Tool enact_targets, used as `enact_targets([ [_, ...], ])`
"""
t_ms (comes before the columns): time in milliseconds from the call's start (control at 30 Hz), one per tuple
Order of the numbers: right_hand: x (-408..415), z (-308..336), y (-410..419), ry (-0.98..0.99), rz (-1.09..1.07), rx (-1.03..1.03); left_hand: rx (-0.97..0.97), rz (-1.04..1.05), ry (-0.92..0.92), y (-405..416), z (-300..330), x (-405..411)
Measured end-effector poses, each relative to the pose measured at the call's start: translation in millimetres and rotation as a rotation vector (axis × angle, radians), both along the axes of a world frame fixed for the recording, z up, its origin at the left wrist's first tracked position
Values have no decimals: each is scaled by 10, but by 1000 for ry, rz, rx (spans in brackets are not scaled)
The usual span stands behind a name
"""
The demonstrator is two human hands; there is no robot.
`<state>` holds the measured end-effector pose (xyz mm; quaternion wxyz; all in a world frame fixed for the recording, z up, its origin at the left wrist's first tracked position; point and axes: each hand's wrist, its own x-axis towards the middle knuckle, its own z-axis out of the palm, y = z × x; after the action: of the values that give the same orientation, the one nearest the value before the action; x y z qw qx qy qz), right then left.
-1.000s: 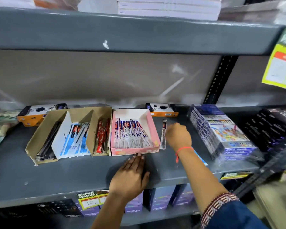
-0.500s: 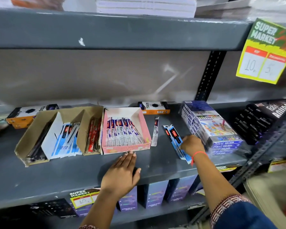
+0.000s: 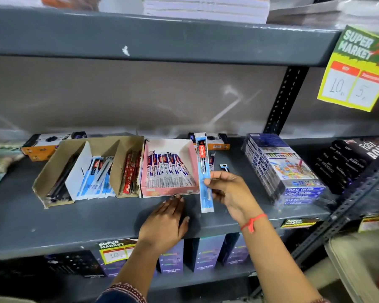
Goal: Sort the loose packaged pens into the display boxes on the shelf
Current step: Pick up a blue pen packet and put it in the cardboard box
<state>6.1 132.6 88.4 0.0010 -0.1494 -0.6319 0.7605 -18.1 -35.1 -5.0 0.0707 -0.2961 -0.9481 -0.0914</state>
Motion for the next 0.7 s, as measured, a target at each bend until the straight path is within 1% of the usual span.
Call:
enact_targets([
  [133, 28, 7, -203, 38, 40, -38, 0, -21, -46, -16, 28, 28],
  [233, 34, 24, -275, 65, 56, -19, -19, -15, -41, -26, 33, 37],
  [367, 29, 37, -309, 73, 72, -14, -28, -56, -91, -35, 87, 50],
  [500, 8, 38, -331, 74, 102, -11, -30, -41, -37, -42, 179, 83],
  [533, -3, 29, -334, 72, 107, -12, -17, -30, -20, -48, 184, 97],
  [600, -19, 19, -354, 63, 122, -13, 44, -31, -43, -51, 229, 130],
  [633, -21, 18, -363, 58, 128, -16, 45, -36, -79, -42, 246, 135],
  [700, -32, 6, -409, 44, 143, -17, 63, -2, -67, -56, 249, 167],
])
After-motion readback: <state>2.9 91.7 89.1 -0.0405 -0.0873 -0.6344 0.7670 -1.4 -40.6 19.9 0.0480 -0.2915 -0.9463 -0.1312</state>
